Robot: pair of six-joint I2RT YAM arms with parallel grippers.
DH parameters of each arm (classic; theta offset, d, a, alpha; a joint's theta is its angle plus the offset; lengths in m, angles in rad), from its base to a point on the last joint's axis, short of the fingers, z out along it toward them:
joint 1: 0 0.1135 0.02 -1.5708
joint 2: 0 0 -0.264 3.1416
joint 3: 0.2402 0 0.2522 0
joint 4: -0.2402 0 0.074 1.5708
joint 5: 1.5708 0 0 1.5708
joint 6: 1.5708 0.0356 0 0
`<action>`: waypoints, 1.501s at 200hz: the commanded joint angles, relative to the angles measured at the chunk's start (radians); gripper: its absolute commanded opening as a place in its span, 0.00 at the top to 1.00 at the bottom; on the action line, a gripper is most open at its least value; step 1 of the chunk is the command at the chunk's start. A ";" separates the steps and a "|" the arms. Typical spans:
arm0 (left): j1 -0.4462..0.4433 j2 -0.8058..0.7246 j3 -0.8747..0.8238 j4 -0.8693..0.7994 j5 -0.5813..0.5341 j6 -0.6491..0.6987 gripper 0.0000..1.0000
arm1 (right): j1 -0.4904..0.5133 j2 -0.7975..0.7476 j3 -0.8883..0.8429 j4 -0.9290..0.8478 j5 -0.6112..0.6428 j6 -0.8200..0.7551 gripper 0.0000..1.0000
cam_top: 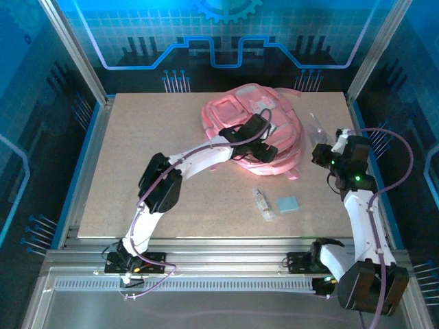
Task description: Pack books, pencil case, and school supplies into a backpack
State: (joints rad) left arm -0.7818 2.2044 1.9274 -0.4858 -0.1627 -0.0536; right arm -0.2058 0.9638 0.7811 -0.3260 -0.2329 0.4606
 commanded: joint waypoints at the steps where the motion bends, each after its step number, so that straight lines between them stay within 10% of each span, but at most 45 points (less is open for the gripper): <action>1: 0.002 0.062 0.092 -0.044 -0.187 0.174 0.13 | -0.036 -0.039 -0.028 -0.042 -0.062 0.024 1.00; 64: 0.006 0.209 0.137 -0.019 -0.304 0.329 0.27 | -0.066 -0.051 -0.044 -0.052 -0.102 0.030 1.00; 83: 0.013 0.225 0.138 -0.022 -0.282 0.327 0.52 | -0.072 -0.056 -0.037 -0.054 -0.109 0.030 1.00; 99: 0.016 0.218 0.139 -0.031 -0.267 0.312 1.00 | -0.077 -0.060 -0.036 -0.058 -0.114 0.030 1.00; 225: 0.191 -0.098 0.182 -0.092 0.307 -0.173 1.00 | -0.059 0.010 -0.123 0.152 -0.236 0.273 1.00; 300: 0.197 -0.141 0.177 -0.020 0.483 -0.305 1.00 | 0.207 0.236 -0.116 0.483 -0.260 0.481 1.00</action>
State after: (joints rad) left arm -0.5781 2.1593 2.0739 -0.5716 0.2142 -0.2768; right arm -0.0746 1.1240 0.6476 -0.0280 -0.4652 0.8444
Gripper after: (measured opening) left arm 0.056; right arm 0.077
